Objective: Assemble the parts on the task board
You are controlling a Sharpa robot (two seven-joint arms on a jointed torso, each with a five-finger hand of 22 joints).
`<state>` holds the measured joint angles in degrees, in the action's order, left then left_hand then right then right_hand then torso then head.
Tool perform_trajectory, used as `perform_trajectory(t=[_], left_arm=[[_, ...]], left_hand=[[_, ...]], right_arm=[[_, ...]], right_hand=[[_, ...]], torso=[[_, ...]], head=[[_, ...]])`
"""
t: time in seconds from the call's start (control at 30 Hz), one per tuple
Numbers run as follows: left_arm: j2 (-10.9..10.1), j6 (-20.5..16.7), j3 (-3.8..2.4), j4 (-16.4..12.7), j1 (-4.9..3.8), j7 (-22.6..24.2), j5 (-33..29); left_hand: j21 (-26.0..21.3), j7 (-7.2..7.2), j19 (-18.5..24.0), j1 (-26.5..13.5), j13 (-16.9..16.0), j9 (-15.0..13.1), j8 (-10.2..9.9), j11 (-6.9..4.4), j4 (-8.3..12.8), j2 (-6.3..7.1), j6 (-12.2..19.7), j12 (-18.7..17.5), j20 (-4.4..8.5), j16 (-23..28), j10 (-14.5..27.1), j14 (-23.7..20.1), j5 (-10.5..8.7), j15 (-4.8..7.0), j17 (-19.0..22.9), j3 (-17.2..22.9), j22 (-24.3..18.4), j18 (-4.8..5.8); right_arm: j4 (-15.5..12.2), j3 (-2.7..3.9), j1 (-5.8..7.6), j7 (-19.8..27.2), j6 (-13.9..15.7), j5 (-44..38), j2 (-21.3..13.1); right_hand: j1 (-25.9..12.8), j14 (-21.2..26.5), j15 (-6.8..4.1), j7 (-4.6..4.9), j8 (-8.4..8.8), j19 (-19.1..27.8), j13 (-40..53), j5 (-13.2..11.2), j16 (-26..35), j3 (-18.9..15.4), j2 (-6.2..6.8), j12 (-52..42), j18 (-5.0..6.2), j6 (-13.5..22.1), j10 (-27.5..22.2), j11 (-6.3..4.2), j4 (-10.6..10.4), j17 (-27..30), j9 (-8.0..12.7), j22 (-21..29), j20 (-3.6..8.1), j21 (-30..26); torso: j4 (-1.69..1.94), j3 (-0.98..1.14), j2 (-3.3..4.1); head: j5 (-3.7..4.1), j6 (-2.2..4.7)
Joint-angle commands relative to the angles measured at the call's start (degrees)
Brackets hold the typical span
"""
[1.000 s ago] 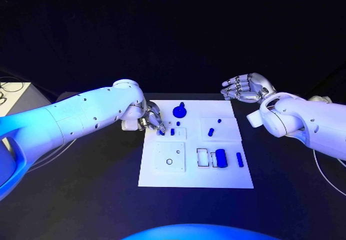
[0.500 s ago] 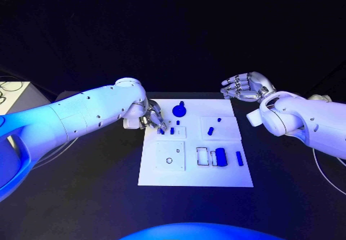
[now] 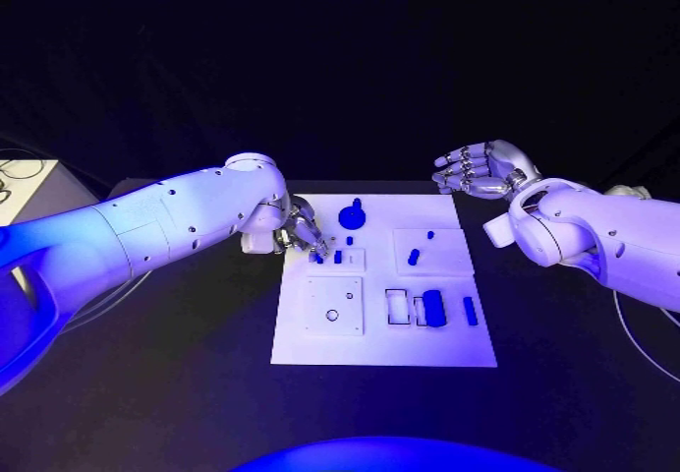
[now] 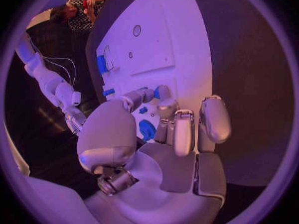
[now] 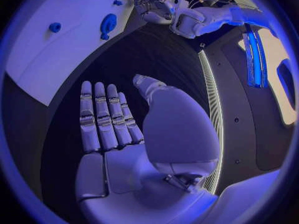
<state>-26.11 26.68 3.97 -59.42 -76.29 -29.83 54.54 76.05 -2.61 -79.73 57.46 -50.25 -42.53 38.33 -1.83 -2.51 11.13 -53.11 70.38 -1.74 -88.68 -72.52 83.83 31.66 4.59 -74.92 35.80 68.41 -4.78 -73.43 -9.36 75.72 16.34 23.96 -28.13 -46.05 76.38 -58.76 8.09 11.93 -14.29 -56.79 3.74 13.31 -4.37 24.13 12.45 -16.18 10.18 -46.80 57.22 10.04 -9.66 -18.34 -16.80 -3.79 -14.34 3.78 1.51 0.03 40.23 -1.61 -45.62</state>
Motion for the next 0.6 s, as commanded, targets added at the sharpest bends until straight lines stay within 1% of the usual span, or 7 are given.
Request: perform_trajectory(t=[0.03,0.1,0.3,0.37,0.4,0.53,0.6], left_arm=[[0.0,-0.8,0.26,-0.3,0.42,0.0,-0.2],[-0.2,-1.4,0.27,-0.3,0.43,0.1,0.0],[-0.6,-3.0,0.27,-0.5,0.44,0.1,0.6],[-0.7,-3.4,0.27,-0.6,0.44,0.2,0.7],[-0.8,-3.5,0.27,-0.6,0.44,0.2,0.7],[-1.0,-3.9,0.26,-0.8,0.44,0.2,0.8],[-1.2,-4.1,0.26,-0.8,0.45,0.2,0.8]], left_hand=[[-0.3,0.53,0.0,-0.4,0.1,0.5,-1.0,0.01,-0.8,0.04,0.2,-0.2,0.26,0.0,0.7,5.5,-2.78,0.34,-12.7,-1.7,-0.1,-0.06],[-0.4,0.43,-0.1,-0.5,0.2,0.8,-1.3,0.08,-2.1,0.32,-0.1,-0.2,0.25,0.0,0.8,5.5,-4.59,0.30,-12.7,-3.2,-0.2,-0.06],[-0.6,0.28,-0.2,-0.8,0.2,1.2,-1.8,0.22,-5.2,0.83,-0.4,-0.2,0.19,0.1,0.9,5.4,-6.74,0.20,-12.6,-6.6,-0.2,-0.06],[-0.6,0.27,-0.2,-0.5,0.1,1.3,-1.9,0.23,-6.3,0.78,-0.6,-0.1,0.17,0.1,0.9,5.4,-8.84,0.18,-12.6,-7.7,-0.2,-0.05],[-0.6,0.26,-0.3,-0.2,0.1,1.3,-1.9,0.24,-6.9,0.73,-0.6,-0.1,0.15,0.1,0.8,5.4,-10.53,0.17,-12.6,-8.3,-0.2,-0.05],[-0.6,0.22,-0.3,0.6,0.0,1.4,-2.0,0.29,-8.8,0.88,-0.8,0.0,0.13,0.0,0.8,5.4,-13.31,0.14,-12.6,-9.9,-0.1,-0.04],[-0.7,0.21,-0.4,0.9,0.0,1.4,-2.0,0.30,-9.3,0.89,-0.8,0.1,0.13,0.0,0.8,5.5,-13.87,0.13,-12.7,-10.3,-0.1,-0.04]], right_arm=[[0.0,0.03,-0.01,0.5,-0.6,-0.1,0.0],[0.0,0.03,-0.02,0.5,-0.6,-0.1,0.0],[0.0,0.03,-0.08,0.5,-0.6,-0.1,0.1],[0.0,0.03,-0.10,0.5,-0.7,-0.1,0.0],[0.0,0.03,-0.11,0.5,-0.7,-0.1,0.0],[0.0,0.03,-0.14,0.5,-0.7,-0.1,0.0],[0.0,0.03,-0.16,0.5,-0.7,-0.1,0.0]], right_hand=[[-0.5,-0.4,0.02,2.02,0.37,0.0,-0.1,0.3,0.2,0.1,0.03,0.3,0.42,-0.4,0.2,0.25,0.0,0.0,0.0,0.1,-0.09,0.0],[-0.5,-0.4,0.02,2.02,0.37,0.0,-0.1,0.3,0.2,0.1,0.03,0.3,0.42,-0.4,0.2,0.25,0.0,0.0,0.0,0.1,-0.09,0.0],[-0.5,-0.4,0.02,2.02,0.37,0.0,-0.1,0.3,0.2,0.1,0.03,0.3,0.42,-0.4,0.2,0.25,0.0,0.0,0.0,0.1,-0.09,0.0],[-0.5,-0.4,0.02,2.02,0.37,0.0,-0.1,0.3,0.2,0.1,0.03,0.3,0.42,-0.4,0.2,0.25,0.0,0.0,0.0,0.1,-0.09,0.0],[-0.6,-0.4,0.03,2.04,0.39,0.0,-0.1,0.3,0.2,0.1,0.01,0.3,0.41,-0.4,0.2,0.26,0.0,0.1,0.1,0.1,-0.10,0.0],[-0.6,-0.4,0.03,2.04,0.39,0.0,-0.1,0.3,0.2,0.1,0.01,0.3,0.41,-0.4,0.2,0.26,0.0,0.1,0.1,0.1,-0.10,0.0],[-0.6,-0.4,0.03,2.04,0.39,0.0,-0.1,0.3,0.2,0.1,0.01,0.3,0.41,-0.4,0.2,0.26,0.0,0.1,0.1,0.1,-0.10,0.0]], torso=[[0.05,-0.02,-0.02],[0.03,-0.02,-0.02],[-0.04,-0.04,0.01],[-0.05,-0.05,-0.01],[-0.03,-0.05,0.00],[0.03,-0.03,-0.02],[0.01,-0.03,-0.05]], head=[[0.05,0.03],[0.02,0.01],[0.06,0.02],[0.08,-0.03],[0.10,0.00],[0.14,0.08],[0.10,0.10]])
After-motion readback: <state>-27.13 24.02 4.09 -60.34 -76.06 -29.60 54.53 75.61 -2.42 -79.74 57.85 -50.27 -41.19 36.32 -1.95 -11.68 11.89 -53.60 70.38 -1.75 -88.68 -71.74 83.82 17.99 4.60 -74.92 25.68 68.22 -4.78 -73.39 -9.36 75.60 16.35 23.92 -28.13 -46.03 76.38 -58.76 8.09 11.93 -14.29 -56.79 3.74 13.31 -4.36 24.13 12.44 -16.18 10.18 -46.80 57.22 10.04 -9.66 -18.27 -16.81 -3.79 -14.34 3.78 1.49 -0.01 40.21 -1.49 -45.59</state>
